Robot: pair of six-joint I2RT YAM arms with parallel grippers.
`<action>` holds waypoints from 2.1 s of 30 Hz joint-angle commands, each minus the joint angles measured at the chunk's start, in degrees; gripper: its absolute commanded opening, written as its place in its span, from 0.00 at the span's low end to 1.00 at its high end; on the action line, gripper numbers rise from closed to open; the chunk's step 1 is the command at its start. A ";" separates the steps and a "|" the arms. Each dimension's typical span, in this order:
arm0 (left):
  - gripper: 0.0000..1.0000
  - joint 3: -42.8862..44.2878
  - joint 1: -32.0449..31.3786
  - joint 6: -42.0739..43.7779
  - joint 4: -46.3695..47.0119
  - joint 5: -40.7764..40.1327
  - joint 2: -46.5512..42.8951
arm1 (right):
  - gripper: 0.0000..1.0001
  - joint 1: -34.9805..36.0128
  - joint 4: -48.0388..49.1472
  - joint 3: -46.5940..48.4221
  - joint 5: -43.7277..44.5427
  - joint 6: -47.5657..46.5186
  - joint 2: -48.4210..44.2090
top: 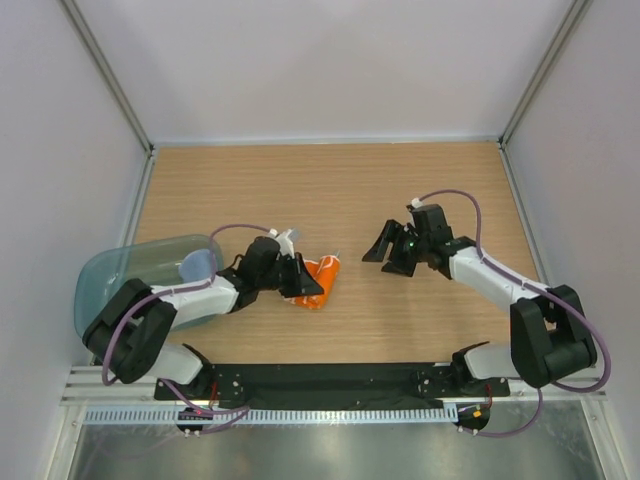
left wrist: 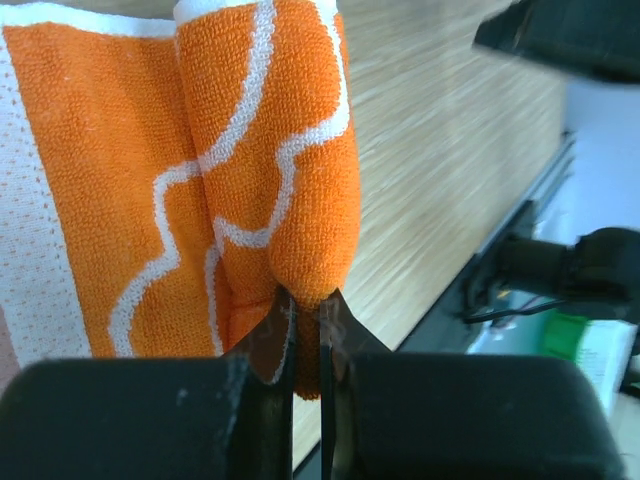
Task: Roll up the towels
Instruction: Roll the towel
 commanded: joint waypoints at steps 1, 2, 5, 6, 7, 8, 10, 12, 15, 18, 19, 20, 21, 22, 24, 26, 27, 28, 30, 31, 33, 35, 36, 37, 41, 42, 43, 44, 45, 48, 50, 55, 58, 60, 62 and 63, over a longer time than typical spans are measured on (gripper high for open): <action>0.00 -1.36 3.12 -7.32 9.59 7.91 0.06 | 0.72 0.48 9.86 -4.23 -6.43 4.10 -3.72; 0.00 -1.71 3.56 -7.94 9.77 7.73 0.59 | 0.73 0.75 11.62 -6.15 -6.88 4.99 -4.16; 0.00 -2.76 4.53 -10.66 9.50 6.07 1.64 | 0.75 2.50 20.49 -8.97 -7.85 8.06 -4.17; 0.00 -3.20 4.71 -11.28 9.50 4.93 1.74 | 0.75 3.55 21.99 -9.42 -7.85 8.77 -3.12; 0.00 -3.38 4.97 -11.72 9.42 4.40 1.91 | 0.75 4.08 23.58 -10.03 -7.68 9.73 -2.59; 0.00 -3.73 5.15 -12.60 9.24 4.05 2.00 | 0.75 4.79 26.11 -10.21 -7.59 10.18 -1.80; 0.00 -4.17 5.58 -13.13 8.72 3.25 2.61 | 0.75 6.81 28.24 -9.87 -7.24 10.79 0.83; 0.00 -5.14 5.85 -14.00 8.62 2.81 2.96 | 0.75 7.95 30.61 -9.25 -6.71 11.32 2.68; 0.00 -6.37 6.38 -15.24 9.77 2.11 3.32 | 0.75 10.41 32.20 -7.50 -5.75 11.50 6.63; 0.00 -7.16 6.91 -16.03 9.77 1.41 3.76 | 0.75 12.08 33.34 -5.91 -5.04 11.76 9.97; 0.00 -7.25 6.91 -16.21 9.85 1.58 4.19 | 0.75 12.35 33.70 -5.56 -4.86 11.67 10.59; 0.00 -7.34 7.08 -16.30 9.86 1.67 4.37 | 0.75 12.96 34.57 -5.38 -4.51 12.02 12.08; 0.00 -7.43 7.17 -16.38 10.03 1.76 4.55 | 0.74 13.31 35.19 -5.29 -4.25 12.03 12.79; 0.00 -7.34 7.08 -16.47 10.12 1.76 5.07 | 0.74 13.67 35.72 -4.95 -4.07 12.20 13.58; 0.00 -7.43 7.34 -16.56 10.21 1.84 5.43 | 0.74 14.55 37.21 -4.59 -3.63 12.11 15.86; 0.00 -7.51 7.52 -16.74 10.30 1.84 5.95 | 0.73 15.07 38.70 -3.98 -3.10 12.38 18.23; 0.00 -7.69 7.61 -17.00 10.73 2.19 6.22 | 0.72 15.25 39.14 -3.71 -3.02 12.38 19.20; 0.00 -8.04 8.13 -17.26 11.43 2.63 6.48 | 0.70 15.43 39.50 -3.10 -3.19 12.64 20.17; 0.00 -8.91 8.75 -18.14 13.45 3.68 7.01 | 0.66 15.86 41.34 -2.66 -3.45 13.17 22.89; 0.00 -9.18 9.27 -18.40 14.33 4.04 7.36 | 0.64 16.21 42.65 -2.31 -3.63 13.43 23.86; 0.00 -9.36 9.45 -18.41 14.51 4.39 7.45 | 0.61 16.74 43.54 -1.96 -3.54 13.69 25.09; 0.00 -9.45 9.89 -18.41 15.47 5.01 7.62 | 0.55 17.62 44.85 -1.43 -3.19 14.05 26.68; 0.00 -9.62 9.98 -18.49 16.00 5.36 7.80 | 0.52 17.89 45.38 -1.34 -3.19 14.22 27.12; 0.00 -9.62 9.98 -18.58 16.36 5.88 7.89 | 0.49 18.06 46.00 -1.43 -3.02 14.48 27.56; 0.04 -8.22 9.98 -16.83 14.70 7.11 8.24 | 0.36 18.68 46.36 -1.43 -1.79 14.75 27.13; 0.08 -7.78 9.98 -16.22 13.91 7.03 8.15 | 0.34 18.68 45.14 -1.43 -0.39 14.58 26.77; 0.19 -7.43 10.07 -14.56 12.94 6.86 7.63 | 0.33 18.68 43.38 -0.82 0.23 13.97 26.25; 0.23 -6.47 9.98 -13.67 10.58 6.25 7.36 | 0.31 18.68 39.36 -0.38 0.93 13.44 25.11; 0.28 -6.11 10.07 -12.53 8.99 5.63 6.93 | 0.31 18.59 37.32 -0.20 1.81 13.00 24.49; 0.42 -4.44 9.98 -8.92 3.54 3.26 4.73 | 0.30 18.59 28.45 1.03 5.33 10.36 21.25; 0.48 -3.48 9.63 -6.37 -0.84 1.77 2.19 | 0.29 18.59 22.58 1.65 7.52 8.78 19.66; 0.54 3.11 4.47 0.57 -14.01 -9.10 -3.62 | 0.29 18.59 9.99 2.79 13.58 6.05 13.69; 0.55 8.03 -0.63 5.58 -20.35 -19.19 -5.99 | 0.29 18.68 1.73 4.10 17.28 4.82 11.22; 0.57 9.88 -6.69 8.47 -21.78 -25.37 -6.96 | 0.29 18.59 -1.54 4.29 18.17 4.29 10.16; 0.62 11.46 -10.30 10.50 -21.44 -30.65 -8.10 | 0.29 18.68 -3.55 4.64 18.34 4.03 9.46; 0.63 11.90 -14.67 12.34 -21.26 -32.68 -8.37 | 0.28 18.68 -3.83 4.81 17.82 4.03 9.37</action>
